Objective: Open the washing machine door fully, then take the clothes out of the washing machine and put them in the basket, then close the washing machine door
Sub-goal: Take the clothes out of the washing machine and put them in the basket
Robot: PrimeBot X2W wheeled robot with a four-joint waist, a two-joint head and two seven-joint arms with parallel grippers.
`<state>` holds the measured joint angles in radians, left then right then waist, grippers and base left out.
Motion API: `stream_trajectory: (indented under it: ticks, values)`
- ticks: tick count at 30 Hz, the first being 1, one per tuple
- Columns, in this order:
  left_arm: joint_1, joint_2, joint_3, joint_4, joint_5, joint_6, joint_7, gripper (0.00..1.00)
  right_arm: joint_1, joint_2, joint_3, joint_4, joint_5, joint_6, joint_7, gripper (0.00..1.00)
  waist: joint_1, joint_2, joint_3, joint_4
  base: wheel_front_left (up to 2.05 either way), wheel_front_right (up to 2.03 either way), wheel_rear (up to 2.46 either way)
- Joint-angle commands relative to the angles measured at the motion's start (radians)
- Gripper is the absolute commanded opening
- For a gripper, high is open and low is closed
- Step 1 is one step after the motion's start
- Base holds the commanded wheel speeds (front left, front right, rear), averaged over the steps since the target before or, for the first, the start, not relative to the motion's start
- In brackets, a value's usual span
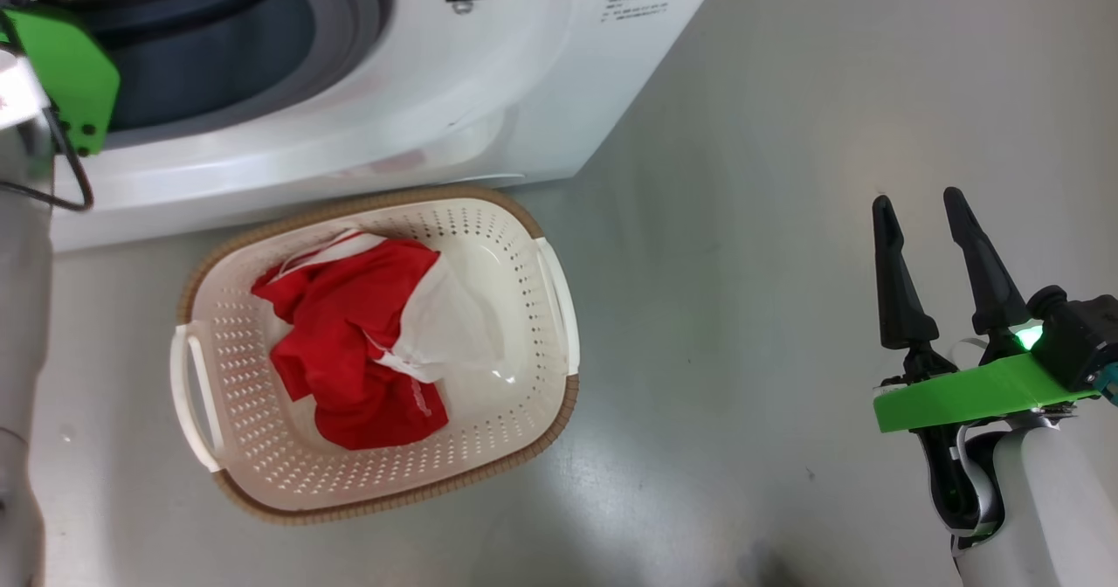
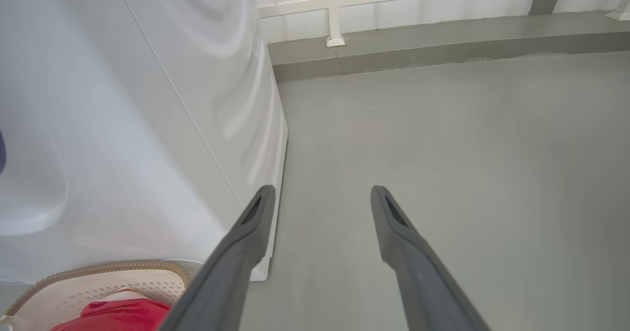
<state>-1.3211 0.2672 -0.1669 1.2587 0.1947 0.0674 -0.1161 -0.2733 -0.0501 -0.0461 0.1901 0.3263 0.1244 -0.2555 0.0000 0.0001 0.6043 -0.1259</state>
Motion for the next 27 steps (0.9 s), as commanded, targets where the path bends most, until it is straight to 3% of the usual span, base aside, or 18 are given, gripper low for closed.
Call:
stream_trajectory:
  ticks: [1,13,14,15,19,20,27]
  values:
    - [-0.024,0.061,-0.003,-0.007,0.019,0.015,0.017,1.0,-0.002,0.0,0.027,-0.024,0.023,0.006,-0.006,1.0,0.0,-0.0001,0.018,-0.015,0.0,0.0,0.0]
    - [-0.059,0.098,-0.047,0.023,0.038,0.041,0.094,1.0,-0.013,0.0,0.04,-0.026,0.03,0.006,-0.006,1.0,0.0,-0.0001,0.033,-0.03,0.0,0.0,0.0]
    - [-0.059,0.099,-0.048,0.024,0.036,0.044,0.093,0.86,-0.013,0.0,0.041,-0.026,0.03,0.006,-0.006,1.0,0.0,-0.0001,0.033,-0.03,0.0,0.0,0.0]
    - [-0.059,0.1,-0.05,0.025,0.035,0.046,0.094,0.62,-0.013,0.0,0.042,-0.026,0.03,0.006,-0.006,1.0,0.0,-0.0001,0.032,-0.03,0.0,0.0,0.0]
    - [-0.059,0.105,-0.056,0.027,0.03,0.054,0.092,0.05,-0.012,0.0,0.043,-0.027,0.029,0.006,-0.006,1.0,0.0,-0.0001,0.03,-0.03,0.0,0.0,0.0]
    - [-0.059,0.106,-0.057,0.027,0.028,0.054,0.09,0.0,-0.012,0.0,0.043,-0.027,0.029,0.006,-0.006,1.0,0.0,-0.0001,0.029,-0.03,0.0,0.0,0.0]
    - [-0.056,0.108,-0.043,0.029,-0.012,0.041,0.03,0.0,-0.012,0.0,0.043,-0.022,0.026,0.006,-0.006,1.0,0.0,-0.0001,0.017,-0.024,0.0,0.0,0.0]
